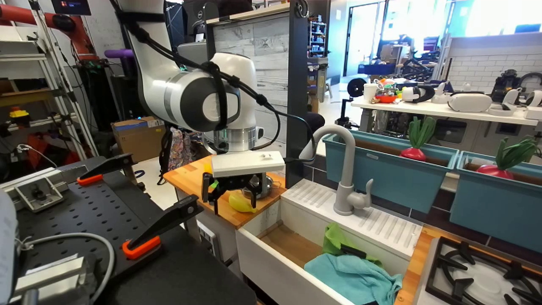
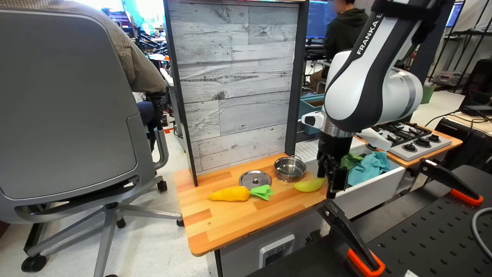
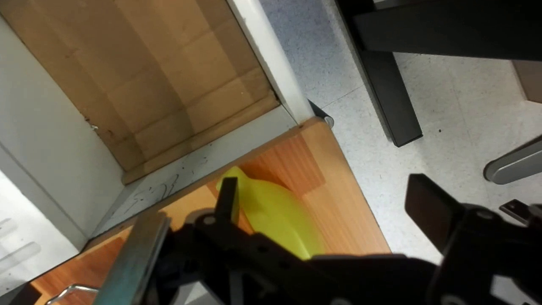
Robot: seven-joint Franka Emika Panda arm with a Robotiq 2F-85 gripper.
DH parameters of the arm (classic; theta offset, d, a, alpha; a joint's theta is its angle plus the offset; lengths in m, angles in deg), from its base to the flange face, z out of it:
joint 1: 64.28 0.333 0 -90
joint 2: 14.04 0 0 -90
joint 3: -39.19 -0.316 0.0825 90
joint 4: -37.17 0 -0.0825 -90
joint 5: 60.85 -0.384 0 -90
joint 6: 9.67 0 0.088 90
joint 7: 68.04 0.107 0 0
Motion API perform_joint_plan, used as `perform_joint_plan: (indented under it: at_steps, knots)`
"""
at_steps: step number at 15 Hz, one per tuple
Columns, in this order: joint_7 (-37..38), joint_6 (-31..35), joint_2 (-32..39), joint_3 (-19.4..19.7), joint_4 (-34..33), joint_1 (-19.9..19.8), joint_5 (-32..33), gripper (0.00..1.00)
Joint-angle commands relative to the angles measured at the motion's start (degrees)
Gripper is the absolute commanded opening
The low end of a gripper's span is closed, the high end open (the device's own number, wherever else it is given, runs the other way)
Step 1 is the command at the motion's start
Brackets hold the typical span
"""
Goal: Move the banana to the left on the counter
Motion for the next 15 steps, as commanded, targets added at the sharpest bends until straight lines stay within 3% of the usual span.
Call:
perform_joint_plan:
  at_steps: [1, 4, 5, 7, 15]
  knots:
    - [0.4, -1.9, 2.9, 0.2, -3.8, 1.3, 1.9, 1.0]
    - [0.3, -2.0, 3.5, 0.1, -4.7, 1.4, 1.8, 0.97]
    - [0.4, -2.1, 3.6, 0.4, -4.9, 1.7, 2.0, 0.73]
    - [0.5, -2.2, 3.9, 0.6, -5.3, 2.0, 2.1, 0.7]
    - [0.6, -2.8, 4.2, 1.0, -6.2, 2.4, 2.2, 0.1]
